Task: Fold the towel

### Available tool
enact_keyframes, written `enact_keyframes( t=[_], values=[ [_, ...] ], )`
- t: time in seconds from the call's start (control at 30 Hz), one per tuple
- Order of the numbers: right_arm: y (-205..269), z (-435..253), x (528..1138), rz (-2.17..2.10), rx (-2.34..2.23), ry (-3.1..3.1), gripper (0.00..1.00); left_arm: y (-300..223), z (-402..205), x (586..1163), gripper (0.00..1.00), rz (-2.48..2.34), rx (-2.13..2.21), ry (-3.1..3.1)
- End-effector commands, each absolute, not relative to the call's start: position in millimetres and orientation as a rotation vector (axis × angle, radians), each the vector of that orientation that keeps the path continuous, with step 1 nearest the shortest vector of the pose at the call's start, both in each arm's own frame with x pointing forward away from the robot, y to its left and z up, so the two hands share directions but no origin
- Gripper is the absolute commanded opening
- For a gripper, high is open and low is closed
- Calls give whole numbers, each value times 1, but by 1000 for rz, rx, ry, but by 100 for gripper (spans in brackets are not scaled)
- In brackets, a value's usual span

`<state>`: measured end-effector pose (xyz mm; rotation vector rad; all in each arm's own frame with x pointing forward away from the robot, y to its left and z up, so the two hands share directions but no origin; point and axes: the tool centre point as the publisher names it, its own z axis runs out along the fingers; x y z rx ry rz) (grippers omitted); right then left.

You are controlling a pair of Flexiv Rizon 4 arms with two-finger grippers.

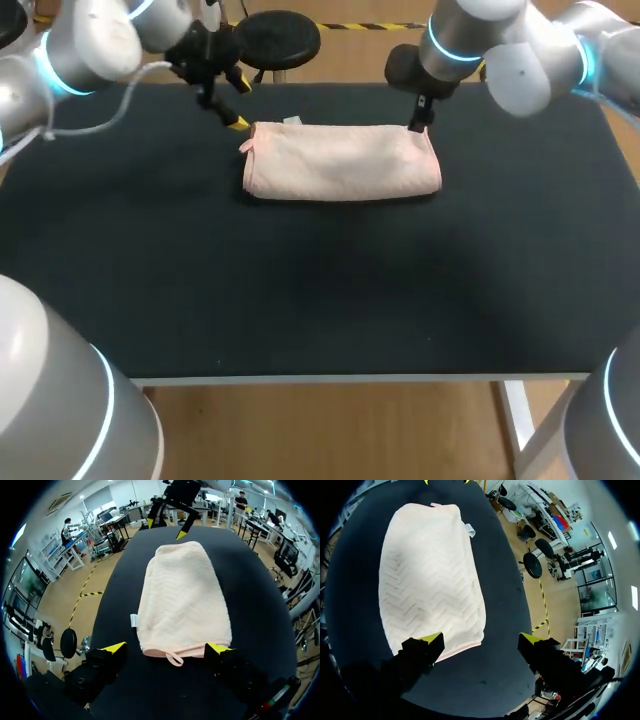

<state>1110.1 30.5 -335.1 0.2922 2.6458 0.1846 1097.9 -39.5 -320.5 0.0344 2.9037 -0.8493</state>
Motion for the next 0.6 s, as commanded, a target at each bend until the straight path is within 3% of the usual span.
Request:
enact_keyframes(
  t=[0.03, 0.6],
  values=[
    [28, -326, 1096, 196, 289, 2638, 100, -20, -302, 1061, 100, -936, 44, 2859],
    [29, -315, 1083, 234, 316, 2639, 100, 11, -305, 1037, 100, -1130, 80, 2872]
  ],
)
